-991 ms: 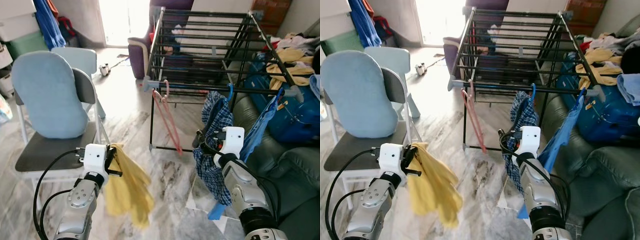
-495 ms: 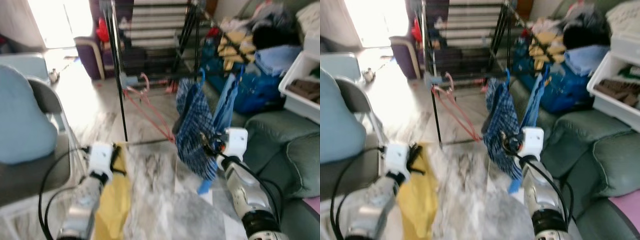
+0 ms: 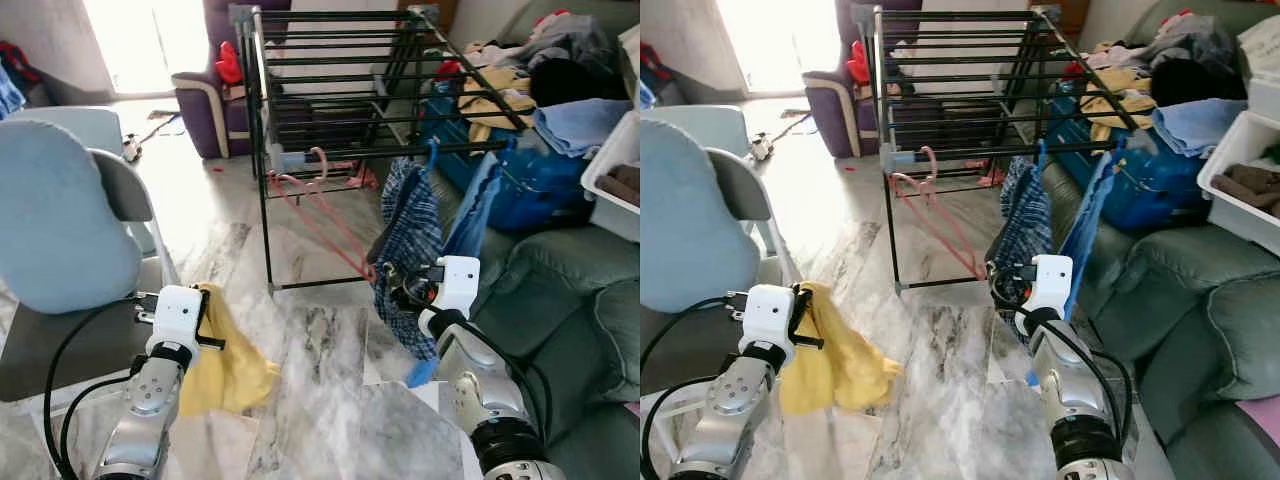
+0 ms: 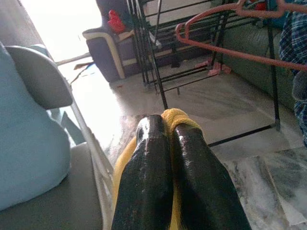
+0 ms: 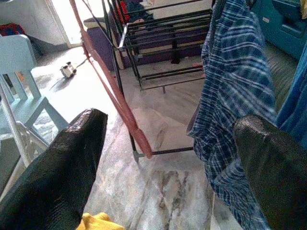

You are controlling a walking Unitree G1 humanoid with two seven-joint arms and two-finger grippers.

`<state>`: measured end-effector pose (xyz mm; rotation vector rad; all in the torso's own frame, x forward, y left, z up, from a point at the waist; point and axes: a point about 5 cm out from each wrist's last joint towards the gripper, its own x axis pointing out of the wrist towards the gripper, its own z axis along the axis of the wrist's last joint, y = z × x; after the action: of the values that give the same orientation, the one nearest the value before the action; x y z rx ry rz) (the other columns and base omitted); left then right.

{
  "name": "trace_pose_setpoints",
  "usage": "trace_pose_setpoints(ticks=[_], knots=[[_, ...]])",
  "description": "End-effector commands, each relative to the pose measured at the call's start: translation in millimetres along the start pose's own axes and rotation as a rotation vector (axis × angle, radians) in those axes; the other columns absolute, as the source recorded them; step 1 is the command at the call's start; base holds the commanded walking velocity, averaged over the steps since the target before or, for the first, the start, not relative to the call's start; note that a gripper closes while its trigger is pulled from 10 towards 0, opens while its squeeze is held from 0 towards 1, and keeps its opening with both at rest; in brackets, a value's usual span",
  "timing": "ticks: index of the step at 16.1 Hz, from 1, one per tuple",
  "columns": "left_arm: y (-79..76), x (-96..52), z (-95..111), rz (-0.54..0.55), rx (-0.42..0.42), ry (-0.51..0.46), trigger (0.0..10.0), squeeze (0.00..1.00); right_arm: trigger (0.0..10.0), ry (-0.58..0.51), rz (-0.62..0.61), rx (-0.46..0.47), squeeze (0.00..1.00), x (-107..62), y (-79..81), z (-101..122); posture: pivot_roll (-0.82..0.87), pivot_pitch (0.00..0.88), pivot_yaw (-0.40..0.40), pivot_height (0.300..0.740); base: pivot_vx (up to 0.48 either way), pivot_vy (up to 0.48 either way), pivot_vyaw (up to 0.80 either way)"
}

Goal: Hang hanger

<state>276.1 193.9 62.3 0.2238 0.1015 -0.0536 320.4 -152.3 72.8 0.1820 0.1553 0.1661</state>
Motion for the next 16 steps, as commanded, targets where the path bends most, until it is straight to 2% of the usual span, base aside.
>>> trace_pose_setpoints(ticks=[1, 4, 6, 16], knots=[[2.8, 2.4, 6.3, 0.016, 0.003, -0.037, 10.0, 0.00, 10.0, -0.016, 0.026, -0.023, 0.00, 2.0, 4.5, 5.6, -0.07, 0.000, -0.022, 0.740, 0.000, 0.000, 0.80], [2.8, 3.1, 5.8, 0.024, 0.010, -0.033, 10.0, 0.00, 10.0, -0.020, 0.023, -0.015, 0.00, 2.1, 4.3, 5.8, -0.07, 0.000, -0.019, 0.740, 0.000, 0.000, 0.80], [-3.4, 5.7, 5.4, 0.006, -0.005, -0.030, 10.0, 0.00, 10.0, -0.020, 0.023, -0.005, 0.00, 2.7, 3.8, 6.1, -0.08, 0.000, -0.017, 0.740, 0.341, 0.000, 0.58], [-7.7, 6.6, 5.4, -0.023, -0.032, -0.036, 10.0, 0.00, 10.0, -0.020, 0.020, 0.009, 0.00, 2.1, 3.1, 5.9, -0.08, 0.000, -0.017, 0.740, 0.424, 0.000, 0.00]])
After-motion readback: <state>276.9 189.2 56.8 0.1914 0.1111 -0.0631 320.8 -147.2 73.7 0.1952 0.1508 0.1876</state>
